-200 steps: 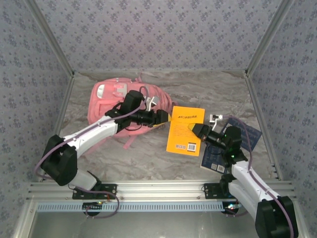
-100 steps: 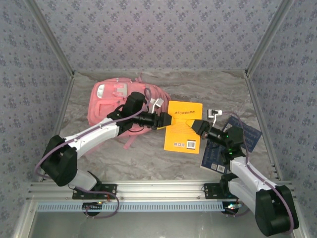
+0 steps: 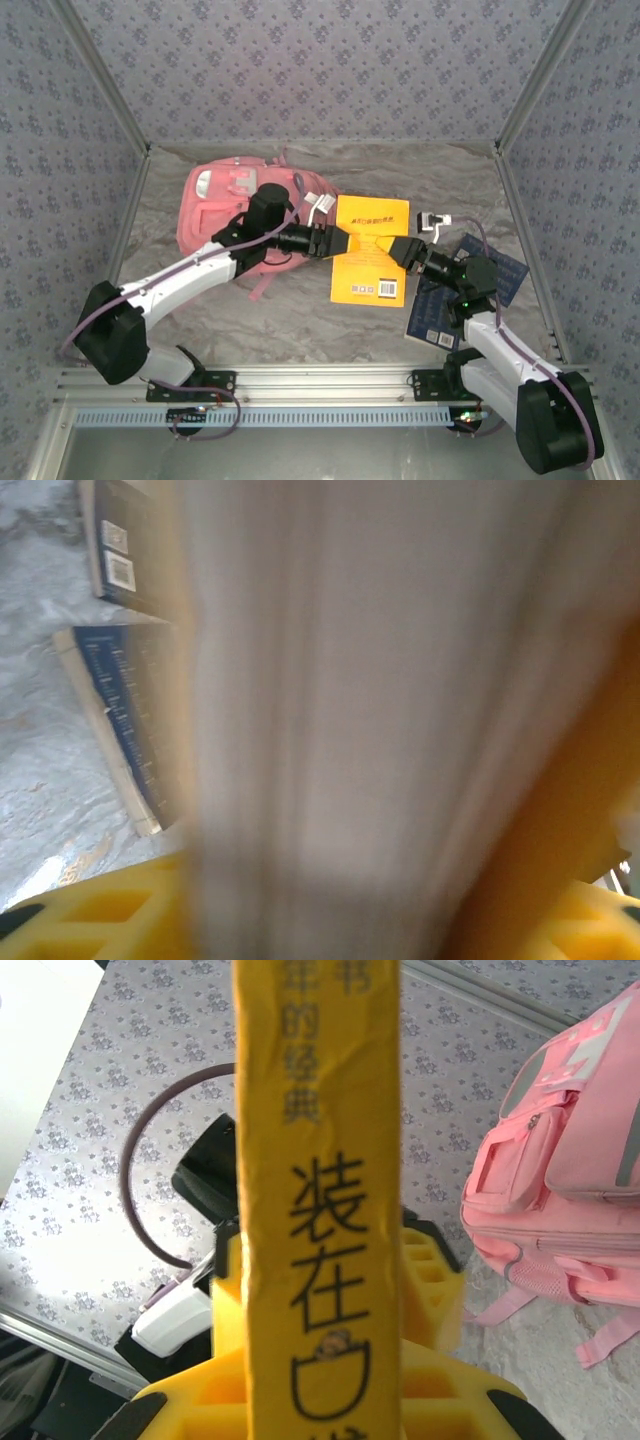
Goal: Pack the student bag
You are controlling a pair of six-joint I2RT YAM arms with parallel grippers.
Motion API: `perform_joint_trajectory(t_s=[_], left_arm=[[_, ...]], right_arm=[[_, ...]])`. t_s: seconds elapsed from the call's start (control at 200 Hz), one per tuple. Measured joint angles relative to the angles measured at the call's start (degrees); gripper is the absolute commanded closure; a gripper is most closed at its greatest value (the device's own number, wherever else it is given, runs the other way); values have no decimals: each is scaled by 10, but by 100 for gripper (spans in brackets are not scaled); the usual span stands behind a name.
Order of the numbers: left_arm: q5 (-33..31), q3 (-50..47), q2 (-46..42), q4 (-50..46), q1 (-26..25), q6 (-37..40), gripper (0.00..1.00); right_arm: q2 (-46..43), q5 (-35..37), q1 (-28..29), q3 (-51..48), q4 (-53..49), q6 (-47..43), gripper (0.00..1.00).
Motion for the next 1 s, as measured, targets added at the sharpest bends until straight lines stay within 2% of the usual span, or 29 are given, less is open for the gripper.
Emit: perform_joint_trajectory(t_s=[0.185, 0.39, 0.43, 0.53, 0.605, 0.734, 0.859, 0.999], left_arm=[[6, 0, -11, 11, -6, 1, 77], [3, -1, -11, 5, -6, 10, 100], [3, -1, -11, 5, -6, 10, 100], [1, -1, -11, 5, -6, 10, 100], [-13, -4, -14, 6, -6, 9, 100], [-59, -21, -35, 9, -6, 8, 100], [-123, -46, -82, 24, -2, -17, 100], [-219, -97, -136, 94, 12, -80, 100]], right_arm=[[-18, 1, 0, 3, -49, -35, 100], [-52, 1, 0, 16, -113, -79, 100], [-53, 1, 0, 17, -119, -83, 100], [-54, 4, 1, 24, -138, -90, 54], [-63, 15, 3, 26, -159, -98, 35], [-107, 63, 5, 28, -219, -124, 24], [-173, 144, 28, 28, -291, -160, 21], [-219, 228, 67, 24, -333, -182, 17]])
